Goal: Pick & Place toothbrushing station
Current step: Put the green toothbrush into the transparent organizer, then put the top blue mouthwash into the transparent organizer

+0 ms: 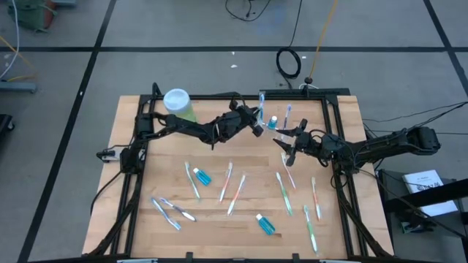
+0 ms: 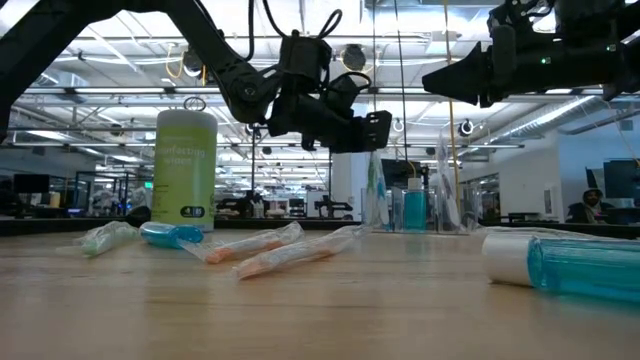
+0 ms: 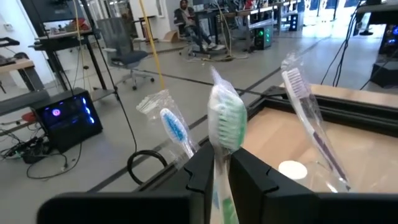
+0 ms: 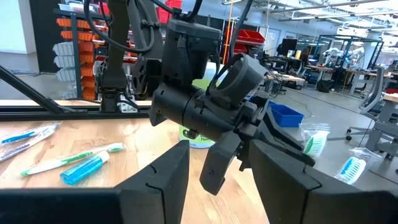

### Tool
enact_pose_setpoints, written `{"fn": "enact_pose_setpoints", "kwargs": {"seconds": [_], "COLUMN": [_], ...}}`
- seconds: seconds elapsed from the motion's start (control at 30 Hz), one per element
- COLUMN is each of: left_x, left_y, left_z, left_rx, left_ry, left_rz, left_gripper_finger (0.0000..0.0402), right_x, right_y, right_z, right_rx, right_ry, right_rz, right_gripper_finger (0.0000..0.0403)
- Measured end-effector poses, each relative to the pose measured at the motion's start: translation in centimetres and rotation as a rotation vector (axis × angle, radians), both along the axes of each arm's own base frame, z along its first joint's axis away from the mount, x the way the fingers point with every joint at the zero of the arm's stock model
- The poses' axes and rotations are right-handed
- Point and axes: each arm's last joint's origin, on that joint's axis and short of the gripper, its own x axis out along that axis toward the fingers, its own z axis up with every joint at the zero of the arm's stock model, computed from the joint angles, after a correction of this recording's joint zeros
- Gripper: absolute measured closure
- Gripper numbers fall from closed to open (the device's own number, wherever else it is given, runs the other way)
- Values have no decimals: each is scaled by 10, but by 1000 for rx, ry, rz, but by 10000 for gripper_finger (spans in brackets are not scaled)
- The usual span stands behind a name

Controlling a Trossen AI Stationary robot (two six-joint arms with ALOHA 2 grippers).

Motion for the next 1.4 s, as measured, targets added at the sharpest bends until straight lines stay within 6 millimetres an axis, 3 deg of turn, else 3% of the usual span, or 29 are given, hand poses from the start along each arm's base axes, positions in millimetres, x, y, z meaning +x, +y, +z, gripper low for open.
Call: {"fn": "enact_pose_setpoints", "kwargs": {"seconds": [0.3, 0.47, 0.7, 0.83, 1.0, 1.2, 1.3, 1.4], "left_x": [-3, -8, -36, -65, -103, -125, -125, -125], "left_y": [2, 0, -11, -23, -43, -71, -89, -106], "left_z": [0, 26, 86, 120, 149, 160, 157, 147], "left_rx": [-29, -60, -97, -141, -162, -195, -232, -228], "left_ry": [37, 103, 179, 248, 388, 503, 514, 564], "left_rz": [45, 109, 75, -13, -175, -468, -631, -683], "left_gripper_finger": [236, 205, 208, 210, 210, 224, 232, 237], "right_x": [0, 0, 0, 0, 0, 0, 0, 0], "right_y": [0, 0, 0, 0, 0, 0, 0, 0], "right_z": [0, -1, -2, -3, -3, -3, -3, -3], "right_rx": [0, 0, 2, 31, 51, 51, 51, 51], "right_ry": [1, 4, 22, 14, 11, 10, 10, 10], "right_rz": [0, -1, -1, 0, 1, 1, 1, 0], "right_gripper_finger": [243, 243, 243, 243, 243, 243, 243, 243]}}
